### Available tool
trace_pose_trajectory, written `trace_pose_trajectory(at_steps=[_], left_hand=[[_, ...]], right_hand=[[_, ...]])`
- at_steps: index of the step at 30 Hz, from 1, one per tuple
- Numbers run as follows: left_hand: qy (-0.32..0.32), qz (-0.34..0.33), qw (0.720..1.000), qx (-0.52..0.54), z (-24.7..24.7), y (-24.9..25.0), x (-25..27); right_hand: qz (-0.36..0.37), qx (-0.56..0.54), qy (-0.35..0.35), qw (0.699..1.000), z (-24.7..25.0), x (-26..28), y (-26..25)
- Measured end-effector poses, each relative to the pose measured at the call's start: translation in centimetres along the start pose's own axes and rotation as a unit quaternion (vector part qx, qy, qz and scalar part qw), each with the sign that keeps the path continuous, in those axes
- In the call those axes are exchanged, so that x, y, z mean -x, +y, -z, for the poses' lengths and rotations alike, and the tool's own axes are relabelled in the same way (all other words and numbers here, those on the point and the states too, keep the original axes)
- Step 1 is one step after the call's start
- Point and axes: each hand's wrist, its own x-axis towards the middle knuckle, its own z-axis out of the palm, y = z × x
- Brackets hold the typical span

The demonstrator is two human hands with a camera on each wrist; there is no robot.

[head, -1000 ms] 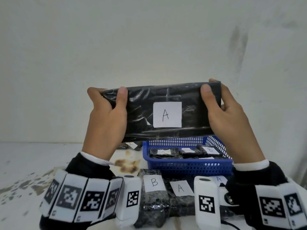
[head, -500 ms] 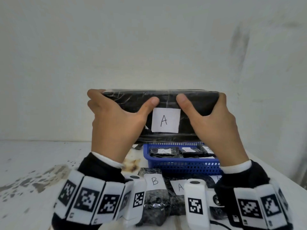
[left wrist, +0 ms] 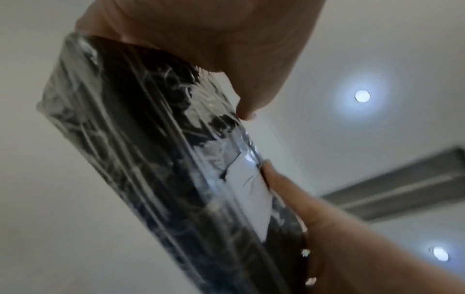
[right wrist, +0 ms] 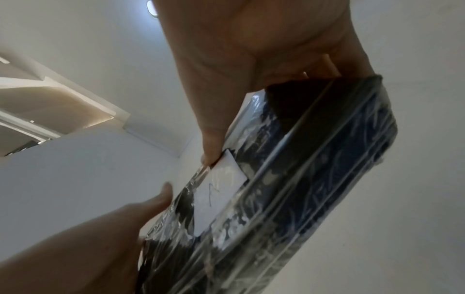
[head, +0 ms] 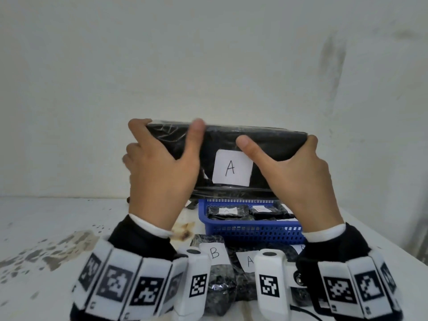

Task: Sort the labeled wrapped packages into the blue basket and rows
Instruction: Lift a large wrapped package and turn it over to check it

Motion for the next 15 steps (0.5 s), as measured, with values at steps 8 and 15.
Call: trace_pose_trajectory(at_steps=[8, 15], left_hand=[[-0.049, 0.064, 0.996, 0.037, 1.3, -1.0, -1.9], [-0.041, 0.049, 0.987, 0.15, 2.1, -1.2, -2.9]], right_hand=[[-0.046, -0.092, -0.078, 0.992, 0.1, -1.1, 0.7], [0.012, -0.265, -0.077, 0.961, 1.0, -2.3, 1.7]])
